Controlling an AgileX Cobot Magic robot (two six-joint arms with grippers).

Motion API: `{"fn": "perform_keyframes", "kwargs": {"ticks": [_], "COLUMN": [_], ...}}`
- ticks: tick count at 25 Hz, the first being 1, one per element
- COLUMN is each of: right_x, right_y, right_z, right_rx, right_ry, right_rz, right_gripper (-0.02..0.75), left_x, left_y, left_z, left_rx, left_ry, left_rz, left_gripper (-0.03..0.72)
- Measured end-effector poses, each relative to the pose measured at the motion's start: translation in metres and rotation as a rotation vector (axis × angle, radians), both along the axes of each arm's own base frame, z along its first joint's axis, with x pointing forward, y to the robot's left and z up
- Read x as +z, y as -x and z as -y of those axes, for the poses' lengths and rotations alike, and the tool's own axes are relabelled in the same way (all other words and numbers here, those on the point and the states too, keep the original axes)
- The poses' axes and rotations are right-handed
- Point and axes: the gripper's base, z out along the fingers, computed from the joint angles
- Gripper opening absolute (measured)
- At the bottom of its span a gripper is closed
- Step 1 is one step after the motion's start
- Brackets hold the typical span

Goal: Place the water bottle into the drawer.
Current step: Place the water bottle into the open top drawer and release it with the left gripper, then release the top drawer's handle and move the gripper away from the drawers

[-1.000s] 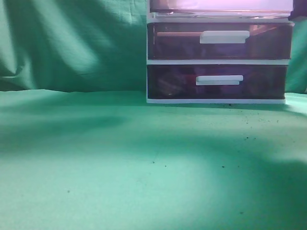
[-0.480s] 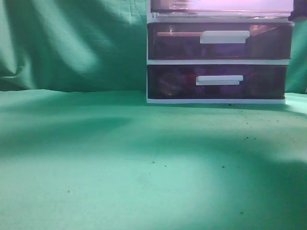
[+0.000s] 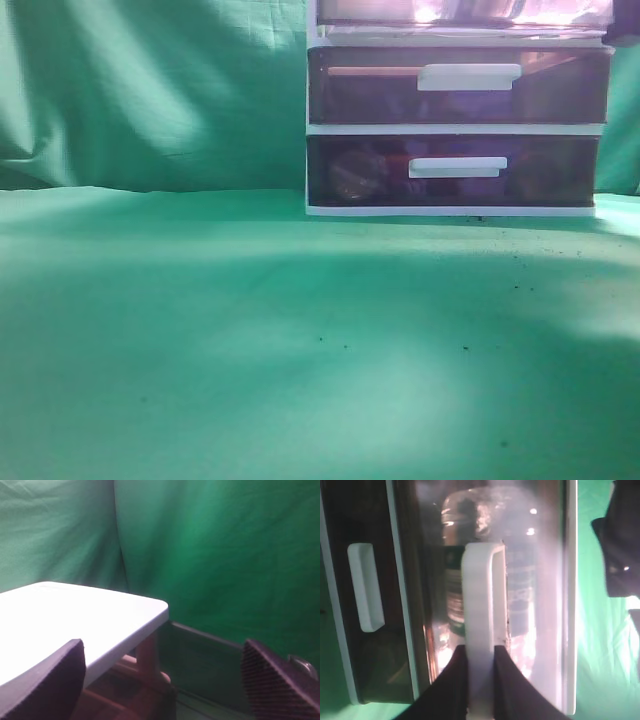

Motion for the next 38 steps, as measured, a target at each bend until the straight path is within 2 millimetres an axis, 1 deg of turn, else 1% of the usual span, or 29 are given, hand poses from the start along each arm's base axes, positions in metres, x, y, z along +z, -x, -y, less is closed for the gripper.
{"fn": "perform_keyframes", "kwargs": {"ticks": [2, 3, 4, 5, 6, 8, 10, 12, 13, 15, 17, 19, 22, 25, 26, 27, 28, 31, 33, 35, 38], "right_x": [0.000, 0.000, 0.000, 0.000, 0.000, 0.000, 0.001, 0.001, 0.001, 0.001, 0.000, -0.002, -0.003, 0.002, 0.005, 0.008, 0.011, 0.015, 0.016, 0.018, 0.019], "right_y": [0.000, 0.000, 0.000, 0.000, 0.000, 0.000, 0.000, 0.000, 0.000, 0.001, 0.000, -0.002, -0.010, -0.025, -0.033, -0.041, -0.048, -0.067, -0.080, -0.093, -0.110], "right_z": [0.000, 0.000, 0.000, 0.000, 0.000, 0.000, 0.000, 0.001, 0.001, 0.000, 0.000, -0.001, -0.004, -0.011, -0.014, -0.015, -0.017, -0.018, -0.018, -0.017, -0.016], "right_rx": [0.000, -0.001, -0.001, -0.001, -0.002, -0.002, -0.003, -0.004, -0.003, 0.004, 0.007, 0.009, 0.010, 0.014, 0.010, 0.006, 0.004, -0.008, -0.014, -0.022, -0.031], "right_ry": [0.000, -0.001, -0.001, -0.001, -0.002, -0.002, 0.005, 0.012, 0.015, 0.023, 0.030, 0.037, 0.052, 0.072, 0.066, 0.064, 0.062, 0.059, 0.064, 0.068, 0.077], "right_rz": [0.000, -0.001, -0.001, -0.001, 0.001, 0.003, 0.011, 0.018, 0.021, 0.028, 0.036, 0.046, 0.056, 0.081, 0.088, 0.096, 0.099, 0.104, 0.106, 0.117, 0.132], "right_gripper": [0.090, 0.090, 0.090, 0.090, 0.090, 0.090, 0.090, 0.090, 0.090, 0.090, 0.090, 0.090, 0.090, 0.090, 0.090, 0.090, 0.090, 0.090, 0.090, 0.090, 0.090], "left_x": [0.007, 0.013, 0.019, 0.023, 0.030, 0.042, 0.051, 0.056, 0.059, 0.066, 0.078, 0.096, 0.135, 0.168, 0.168, 0.175, 0.192, 0.202, 0.203, 0.198, 0.183], "left_y": [0.001, 0.002, 0.003, 0.004, 0.006, 0.014, 0.025, 0.034, 0.038, 0.042, 0.047, 0.054, 0.080, 0.111, 0.111, 0.120, 0.139, 0.156, 0.166, 0.172, 0.178], "left_z": [-0.001, -0.005, -0.008, -0.012, -0.017, -0.028, -0.039, -0.050, -0.059, -0.080, -0.100, -0.121, -0.154, -0.178, -0.178, -0.185, -0.198, -0.211, -0.218, -0.222, -0.226], "left_rx": [0.001, 0.006, 0.009, 0.012, 0.013, 0.000, -0.009, 0.016, 0.056, 0.203, 0.368, 0.490, 0.561, 0.582, 0.582, 0.585, 0.592, 0.605, 0.613, 0.615, 0.609], "left_ry": [0.001, -0.015, -0.034, -0.056, -0.112, -0.241, -0.384, -0.492, -0.564, -0.634, -0.641, -0.613, -0.551, -0.526, -0.526, -0.528, -0.505, -0.502, -0.512, -0.534, -0.571], "left_rz": [0.021, 0.044, 0.060, 0.061, 0.091, 0.100, 0.039, -0.063, -0.109, -0.240, -0.330, -0.381, -0.388, -0.364, -0.364, -0.356, -0.327, -0.308, -0.308, -0.319, -0.335], "left_gripper": [0.517, 0.454, 0.379, 0.265, 0.156, 0.059, 0.000, 0.000, 0.000, 0.000, 0.000, 0.000, 0.000, 0.000, 0.000, 0.000, 0.000, 0.000, 0.000, 0.000, 0.000]}}
